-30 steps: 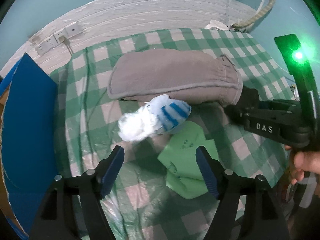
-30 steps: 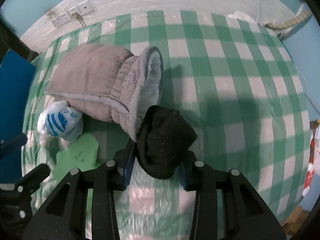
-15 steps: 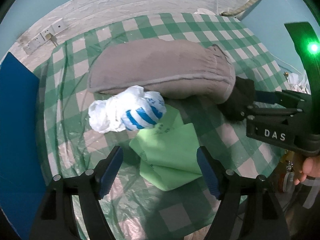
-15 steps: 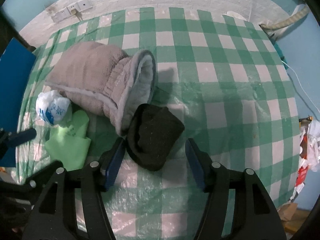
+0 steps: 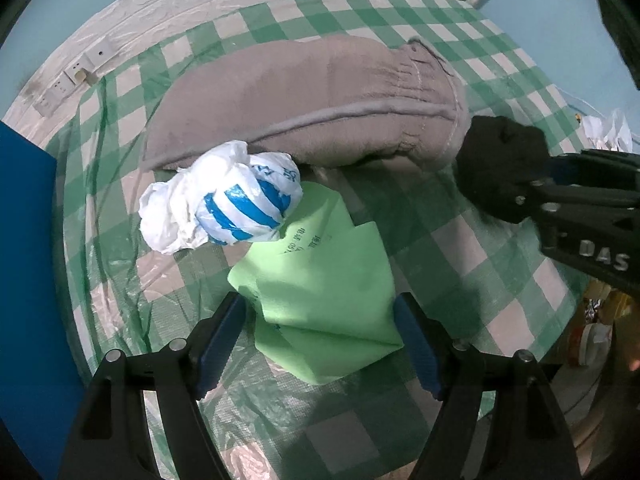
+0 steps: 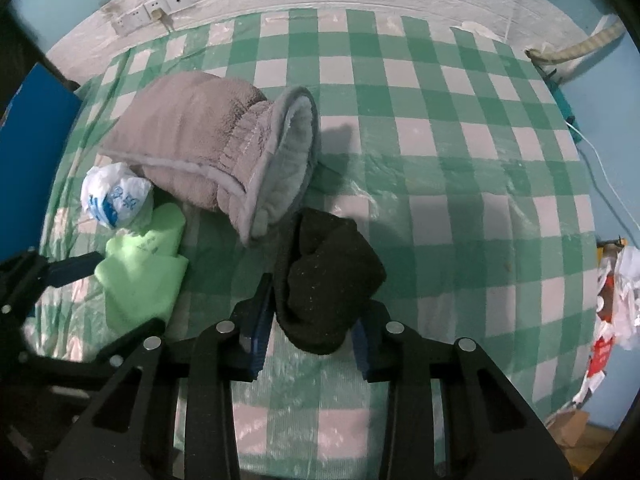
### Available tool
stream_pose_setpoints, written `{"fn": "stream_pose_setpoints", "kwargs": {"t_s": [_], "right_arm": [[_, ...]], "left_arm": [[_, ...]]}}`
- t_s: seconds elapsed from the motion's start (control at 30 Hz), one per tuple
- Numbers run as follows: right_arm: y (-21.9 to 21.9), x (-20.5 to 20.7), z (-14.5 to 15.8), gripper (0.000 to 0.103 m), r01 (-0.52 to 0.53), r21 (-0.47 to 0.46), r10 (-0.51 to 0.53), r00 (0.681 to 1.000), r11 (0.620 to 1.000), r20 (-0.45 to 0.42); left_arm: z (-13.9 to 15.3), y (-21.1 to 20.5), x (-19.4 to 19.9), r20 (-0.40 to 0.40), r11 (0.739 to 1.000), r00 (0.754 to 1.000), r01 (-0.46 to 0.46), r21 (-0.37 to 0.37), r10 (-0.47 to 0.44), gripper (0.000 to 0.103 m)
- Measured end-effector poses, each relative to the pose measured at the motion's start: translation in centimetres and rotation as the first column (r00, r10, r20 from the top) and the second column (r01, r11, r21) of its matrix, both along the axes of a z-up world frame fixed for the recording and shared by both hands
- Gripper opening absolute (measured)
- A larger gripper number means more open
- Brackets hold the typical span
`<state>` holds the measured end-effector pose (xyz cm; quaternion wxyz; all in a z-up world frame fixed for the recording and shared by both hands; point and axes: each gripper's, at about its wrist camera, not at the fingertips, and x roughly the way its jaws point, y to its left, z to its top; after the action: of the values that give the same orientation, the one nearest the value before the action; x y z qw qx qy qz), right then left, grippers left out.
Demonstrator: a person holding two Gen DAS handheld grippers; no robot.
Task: Organize soft objects
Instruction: 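Grasp the black sock with the right tool while the left grasps the light green cloth, then carry the black sock into the box with the right tool while the left drops the green cloth there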
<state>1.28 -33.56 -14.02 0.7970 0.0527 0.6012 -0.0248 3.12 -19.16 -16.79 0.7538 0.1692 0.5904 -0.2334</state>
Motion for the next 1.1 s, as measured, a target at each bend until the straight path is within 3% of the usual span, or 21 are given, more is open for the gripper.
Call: {"fn": "stream_pose_setpoints", "kwargs": {"t_s": [0.13,0.3,0.57,1.1], "right_arm": [[0.3,-1.1,1.1,0.033,-0.007,0.01,0.006,1.0,1.0,0.017],[1.1,-1.8,2.1,0.033,-0.027,0.019,0.026,0.999,0.999,0.035],[3.2,-1.1,3.4,0.033,-0.067,0.018,0.066,0.996,0.998,0.067],[7.7,-1.3,7.6,0.033,-0.137,-0.001,0.136,0.979,0.991,0.151]], "left_arm": [[-0.4,-0.2,-0.4,0.004,1.0,1.0,0.024,0.02,-0.024,0.057],[0.0,-0.4,-1.0,0.018,0.999,0.998,0.052,0.005,-0.052,0.012],[2.1,0.2,-2.2,0.072,0.998,0.995,0.068,-0.006,-0.068,0.009],[7.6,5.3,-2.5,0.158,0.997,0.987,-0.027,-0.076,0.038,0.009]]}}
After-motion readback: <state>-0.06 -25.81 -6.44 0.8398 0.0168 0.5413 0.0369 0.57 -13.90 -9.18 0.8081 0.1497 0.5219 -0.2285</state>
